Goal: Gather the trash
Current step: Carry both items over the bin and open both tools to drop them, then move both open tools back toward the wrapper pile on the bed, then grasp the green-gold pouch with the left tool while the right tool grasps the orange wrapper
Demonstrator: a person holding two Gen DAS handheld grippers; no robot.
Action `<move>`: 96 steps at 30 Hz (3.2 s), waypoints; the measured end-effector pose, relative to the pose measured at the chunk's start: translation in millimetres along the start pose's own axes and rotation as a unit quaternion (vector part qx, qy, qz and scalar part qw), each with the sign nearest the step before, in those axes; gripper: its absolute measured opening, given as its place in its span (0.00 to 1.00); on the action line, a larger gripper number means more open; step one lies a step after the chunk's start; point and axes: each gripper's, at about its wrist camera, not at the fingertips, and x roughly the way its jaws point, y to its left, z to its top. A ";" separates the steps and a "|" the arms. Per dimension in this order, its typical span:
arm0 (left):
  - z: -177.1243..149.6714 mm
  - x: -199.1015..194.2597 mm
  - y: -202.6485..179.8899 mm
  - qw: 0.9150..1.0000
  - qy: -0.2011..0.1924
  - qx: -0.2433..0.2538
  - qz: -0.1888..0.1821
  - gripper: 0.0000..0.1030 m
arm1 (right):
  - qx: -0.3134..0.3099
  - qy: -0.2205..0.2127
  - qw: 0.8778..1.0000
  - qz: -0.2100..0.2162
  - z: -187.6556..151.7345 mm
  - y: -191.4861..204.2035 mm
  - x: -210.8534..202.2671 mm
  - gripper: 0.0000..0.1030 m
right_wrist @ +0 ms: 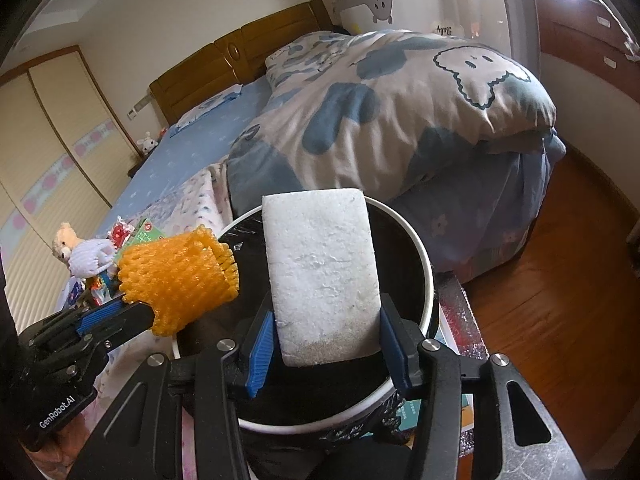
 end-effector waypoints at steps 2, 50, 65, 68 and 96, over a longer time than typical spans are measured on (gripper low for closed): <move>1.1 2.2 0.2 1.000 0.001 0.002 0.003 0.32 | 0.001 0.001 1.000 -0.001 1.3 -1.5 1.5 0.50; -135.7 -123.8 210.5 0.956 -0.025 -0.221 0.191 0.62 | -0.092 0.012 0.988 0.127 -57.3 203.6 31.8 0.89; -125.6 -110.4 267.2 0.965 0.004 -0.190 0.182 0.62 | -0.107 0.048 0.979 0.168 -55.1 263.4 83.5 0.65; -121.5 -99.2 281.0 0.968 0.017 -0.205 0.144 0.62 | -0.104 0.056 0.977 0.175 -51.3 272.1 96.1 0.62; -138.5 -118.5 225.5 0.973 -0.016 -0.188 0.132 0.28 | -0.085 0.087 0.971 0.206 -74.2 242.6 72.7 0.03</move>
